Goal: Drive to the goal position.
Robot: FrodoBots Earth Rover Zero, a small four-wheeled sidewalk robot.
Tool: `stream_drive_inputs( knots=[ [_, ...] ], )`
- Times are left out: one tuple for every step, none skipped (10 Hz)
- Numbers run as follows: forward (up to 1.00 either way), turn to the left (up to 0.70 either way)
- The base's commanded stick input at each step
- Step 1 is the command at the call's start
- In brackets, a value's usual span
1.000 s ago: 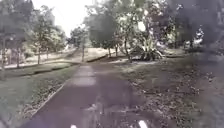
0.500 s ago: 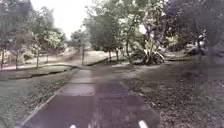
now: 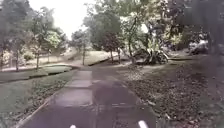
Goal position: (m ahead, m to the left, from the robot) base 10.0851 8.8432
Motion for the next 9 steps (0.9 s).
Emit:
stream_drive_inputs(
  knots=[
    [0.85, 0.0],
    [0.85, 0.0],
    [0.85, 0.0],
    [0.85, 0.0],
    [0.85, 0.0],
    [0.85, 0.0],
    [0.85, 0.0],
    [0.85, 0.0],
    [0.85, 0.0]
  ],
)
